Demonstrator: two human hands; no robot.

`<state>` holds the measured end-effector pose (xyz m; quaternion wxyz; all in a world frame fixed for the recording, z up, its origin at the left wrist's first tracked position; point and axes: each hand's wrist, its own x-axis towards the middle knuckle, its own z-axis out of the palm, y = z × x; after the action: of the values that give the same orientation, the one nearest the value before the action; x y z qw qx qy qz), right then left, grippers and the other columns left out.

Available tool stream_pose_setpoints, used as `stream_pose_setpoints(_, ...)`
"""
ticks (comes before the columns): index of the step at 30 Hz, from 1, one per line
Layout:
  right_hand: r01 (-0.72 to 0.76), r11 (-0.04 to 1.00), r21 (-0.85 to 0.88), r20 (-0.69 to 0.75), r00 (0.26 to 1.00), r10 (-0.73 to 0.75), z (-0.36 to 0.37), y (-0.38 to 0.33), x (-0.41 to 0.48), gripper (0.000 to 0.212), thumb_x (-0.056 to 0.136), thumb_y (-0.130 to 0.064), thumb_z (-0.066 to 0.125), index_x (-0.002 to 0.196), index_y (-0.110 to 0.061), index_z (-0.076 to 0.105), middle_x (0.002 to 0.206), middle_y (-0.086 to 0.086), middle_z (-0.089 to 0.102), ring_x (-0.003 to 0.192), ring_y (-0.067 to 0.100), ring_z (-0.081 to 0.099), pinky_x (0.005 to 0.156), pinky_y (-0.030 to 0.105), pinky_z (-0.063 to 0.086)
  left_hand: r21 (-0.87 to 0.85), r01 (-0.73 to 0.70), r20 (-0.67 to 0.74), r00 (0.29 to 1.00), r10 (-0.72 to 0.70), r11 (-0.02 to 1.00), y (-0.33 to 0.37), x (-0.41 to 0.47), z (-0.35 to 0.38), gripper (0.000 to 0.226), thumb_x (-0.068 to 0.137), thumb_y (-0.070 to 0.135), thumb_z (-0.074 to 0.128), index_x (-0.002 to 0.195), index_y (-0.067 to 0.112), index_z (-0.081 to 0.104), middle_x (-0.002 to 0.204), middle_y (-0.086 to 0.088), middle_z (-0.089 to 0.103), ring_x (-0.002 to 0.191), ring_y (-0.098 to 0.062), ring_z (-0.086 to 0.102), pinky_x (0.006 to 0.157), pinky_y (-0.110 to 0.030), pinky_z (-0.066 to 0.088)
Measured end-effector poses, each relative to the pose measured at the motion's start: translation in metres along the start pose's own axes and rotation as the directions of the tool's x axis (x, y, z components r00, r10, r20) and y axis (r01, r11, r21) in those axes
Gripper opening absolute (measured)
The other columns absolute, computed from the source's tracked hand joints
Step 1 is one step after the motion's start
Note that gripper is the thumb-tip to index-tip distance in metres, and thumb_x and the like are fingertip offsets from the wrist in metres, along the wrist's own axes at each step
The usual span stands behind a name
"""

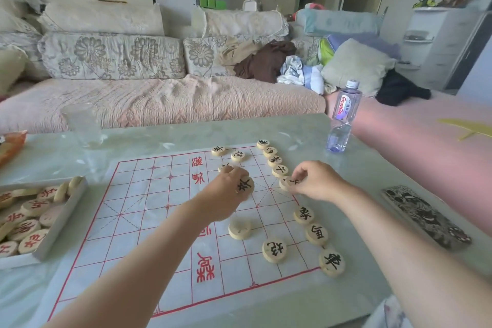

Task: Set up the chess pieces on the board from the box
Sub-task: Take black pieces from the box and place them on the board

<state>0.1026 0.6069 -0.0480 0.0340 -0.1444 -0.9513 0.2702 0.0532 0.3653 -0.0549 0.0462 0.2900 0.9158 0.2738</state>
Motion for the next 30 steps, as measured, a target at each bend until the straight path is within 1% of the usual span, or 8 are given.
stream_pose_setpoints(7,0.006,0.995,-0.096,0.099,0.995,0.004,0.001,0.009,-0.005,0.028,0.064,-0.048,0.084,0.078,-0.032,0.066,0.084,-0.018,0.064,0.086,0.009,0.063,0.081,0.030,0.054,-0.043,-0.019,0.024,1.000,0.020,0.999,0.010,0.004,0.020,0.045,0.092,0.033,0.060,0.133,0.024,0.044,0.128,0.005,0.042,0.099,-0.015,0.054,0.081,-0.023,0.043)
stream_pose_setpoints(10,0.015,0.998,-0.068,0.067,0.998,-0.010,0.002,0.008,-0.008,0.026,0.067,-0.048,0.082,0.081,-0.033,0.067,0.083,-0.018,0.063,0.083,0.007,0.061,0.078,0.029,0.053,-0.066,-0.017,0.028,0.999,0.019,0.998,0.011,0.000,0.021,0.048,0.091,0.034,0.061,0.134,0.024,0.042,0.127,0.007,0.044,0.101,-0.014,0.054,0.080,-0.020,0.041)
stream_pose_setpoints(14,0.036,0.991,-0.130,0.127,0.992,-0.020,0.005,0.004,-0.016,0.018,0.073,-0.046,0.078,0.078,-0.032,0.069,0.080,-0.019,0.063,0.083,0.008,0.062,0.074,0.026,0.050,-0.092,0.028,0.027,0.999,-0.025,0.995,0.012,-0.009,0.016,0.044,0.089,0.034,0.064,0.128,0.025,0.045,0.122,0.007,0.048,0.098,-0.012,0.054,0.072,-0.015,0.039)
stream_pose_setpoints(16,0.051,0.988,-0.145,0.079,0.996,-0.040,0.002,-0.002,-0.020,0.017,0.076,-0.047,0.073,0.077,-0.031,0.070,0.080,-0.017,0.066,0.083,0.010,0.063,0.071,0.026,0.050,-0.108,0.045,0.021,0.999,-0.043,0.993,0.013,-0.015,0.012,0.044,0.087,0.032,0.066,0.126,0.026,0.047,0.119,0.008,0.049,0.098,-0.011,0.053,0.070,-0.013,0.039)
stream_pose_setpoints(19,0.106,0.993,0.050,0.029,0.994,-0.108,0.001,-0.022,-0.030,0.017,0.086,-0.045,0.065,0.084,-0.029,0.072,0.077,-0.015,0.068,0.077,0.006,0.063,0.070,0.027,0.049,-0.175,0.062,0.004,0.998,-0.062,0.983,0.016,-0.021,0.008,0.043,0.084,0.027,0.071,0.122,0.026,0.050,0.116,0.007,0.052,0.097,-0.010,0.055,0.069,-0.010,0.041)
stream_pose_setpoints(22,0.099,0.942,0.321,0.123,0.982,-0.145,0.009,-0.041,-0.044,0.018,0.096,-0.037,0.059,0.102,-0.025,0.072,0.086,-0.010,0.070,0.065,0.009,0.061,0.069,0.029,0.049,-0.254,0.064,0.001,0.998,-0.066,0.965,0.023,-0.029,0.006,0.042,0.083,0.022,0.072,0.120,0.027,0.052,0.111,0.006,0.059,0.092,-0.009,0.060,0.073,-0.018,0.050)
stream_pose_setpoints(26,0.036,0.895,0.445,0.194,0.972,-0.135,0.024,-0.053,-0.054,0.018,0.099,-0.027,0.056,0.115,-0.026,0.063,0.101,0.001,0.073,0.066,0.015,0.064,0.050,0.021,0.037,-0.375,0.092,0.017,0.996,-0.092,0.922,0.032,-0.042,0.007,0.042,0.084,0.016,0.070,0.120,0.030,0.054,0.102,0.006,0.063,0.084,-0.007,0.063,0.074,-0.030,0.056)
stream_pose_setpoints(30,0.002,0.847,0.532,0.199,0.972,-0.127,0.028,-0.058,-0.060,0.017,0.097,-0.022,0.060,0.114,-0.022,0.063,0.095,0.007,0.073,0.064,0.012,0.063,0.051,0.023,0.037,-0.588,0.210,0.051,0.973,-0.223,0.781,0.032,-0.055,0.005,0.046,0.082,0.020,0.074,0.121,0.030,0.052,0.101,0.002,0.068,0.089,-0.013,0.066,0.079,-0.031,0.054)
